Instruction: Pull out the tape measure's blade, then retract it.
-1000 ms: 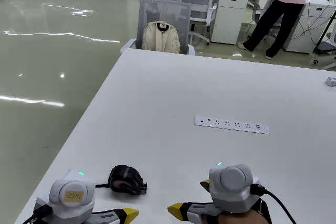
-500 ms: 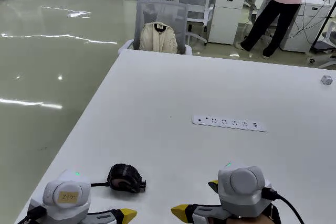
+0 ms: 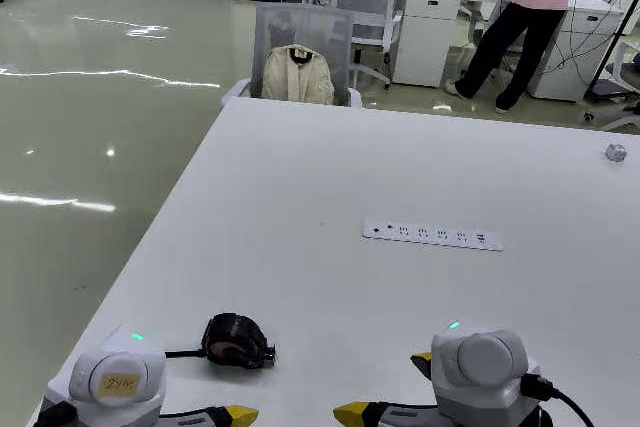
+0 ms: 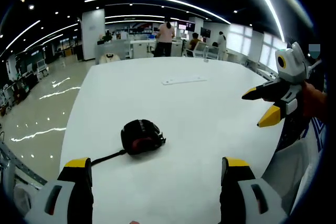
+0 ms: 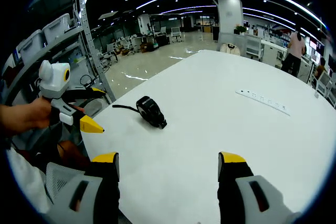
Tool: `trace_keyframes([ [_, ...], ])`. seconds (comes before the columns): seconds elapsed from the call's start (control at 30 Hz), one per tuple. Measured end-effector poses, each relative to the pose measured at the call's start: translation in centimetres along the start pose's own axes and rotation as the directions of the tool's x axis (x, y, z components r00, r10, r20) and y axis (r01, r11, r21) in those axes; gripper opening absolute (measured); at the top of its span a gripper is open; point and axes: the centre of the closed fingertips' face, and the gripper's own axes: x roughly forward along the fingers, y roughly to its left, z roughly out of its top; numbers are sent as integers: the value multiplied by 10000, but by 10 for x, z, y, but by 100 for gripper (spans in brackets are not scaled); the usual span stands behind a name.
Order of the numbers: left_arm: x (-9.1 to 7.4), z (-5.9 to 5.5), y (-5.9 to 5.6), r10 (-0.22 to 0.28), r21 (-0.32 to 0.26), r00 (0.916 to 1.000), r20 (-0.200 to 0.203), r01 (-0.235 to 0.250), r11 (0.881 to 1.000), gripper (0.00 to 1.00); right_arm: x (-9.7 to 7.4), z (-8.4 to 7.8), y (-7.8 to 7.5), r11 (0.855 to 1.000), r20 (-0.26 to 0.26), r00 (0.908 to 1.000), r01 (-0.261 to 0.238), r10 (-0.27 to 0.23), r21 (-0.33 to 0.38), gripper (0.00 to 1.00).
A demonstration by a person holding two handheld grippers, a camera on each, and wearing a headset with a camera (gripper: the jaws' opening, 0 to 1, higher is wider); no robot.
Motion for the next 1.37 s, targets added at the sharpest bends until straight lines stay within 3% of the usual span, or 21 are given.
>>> trace_keyframes([
  [0.7, -18, -6, -7, -179, -90, 9998, -133, 178, 9998, 100, -33, -6, 2, 9987, 153, 9994, 317, -323, 406, 83],
  [1.37, -39, 2, -6, -59, -94, 9999, 126, 60, 9999, 100, -57, -4, 5, 9977, 362, 9979, 522, -538, 441, 85],
])
